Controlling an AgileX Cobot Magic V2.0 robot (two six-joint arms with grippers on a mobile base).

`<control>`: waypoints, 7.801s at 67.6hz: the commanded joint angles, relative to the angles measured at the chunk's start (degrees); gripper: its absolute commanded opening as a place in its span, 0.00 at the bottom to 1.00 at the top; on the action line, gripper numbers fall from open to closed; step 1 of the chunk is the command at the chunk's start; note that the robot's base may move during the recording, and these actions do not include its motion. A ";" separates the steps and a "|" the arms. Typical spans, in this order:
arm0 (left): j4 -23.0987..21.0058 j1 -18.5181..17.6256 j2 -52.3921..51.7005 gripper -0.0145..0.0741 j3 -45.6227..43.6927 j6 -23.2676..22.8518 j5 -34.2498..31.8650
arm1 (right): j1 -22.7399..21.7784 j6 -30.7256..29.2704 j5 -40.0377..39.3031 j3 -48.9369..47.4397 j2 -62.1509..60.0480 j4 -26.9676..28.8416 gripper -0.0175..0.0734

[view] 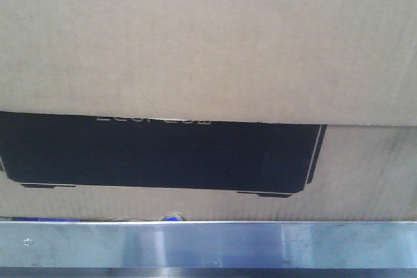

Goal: Grab box from left shelf to table start

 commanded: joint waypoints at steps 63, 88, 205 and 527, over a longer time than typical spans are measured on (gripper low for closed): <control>-2.51 0.22 -0.82 0.05 -2.15 0.01 -17.69 | 0.09 0.01 -5.02 0.14 -0.41 -0.48 0.26; -1.05 0.10 -0.58 0.08 -21.03 0.01 -4.86 | 0.09 0.01 -5.02 0.14 -0.41 -0.48 0.26; -6.83 -7.52 61.77 0.59 -76.01 9.81 50.91 | 0.08 0.03 -8.45 -0.40 -0.41 1.34 0.26; -15.72 -7.52 20.34 0.06 -64.51 5.02 58.25 | 7.42 2.29 54.04 -63.37 35.87 18.13 0.27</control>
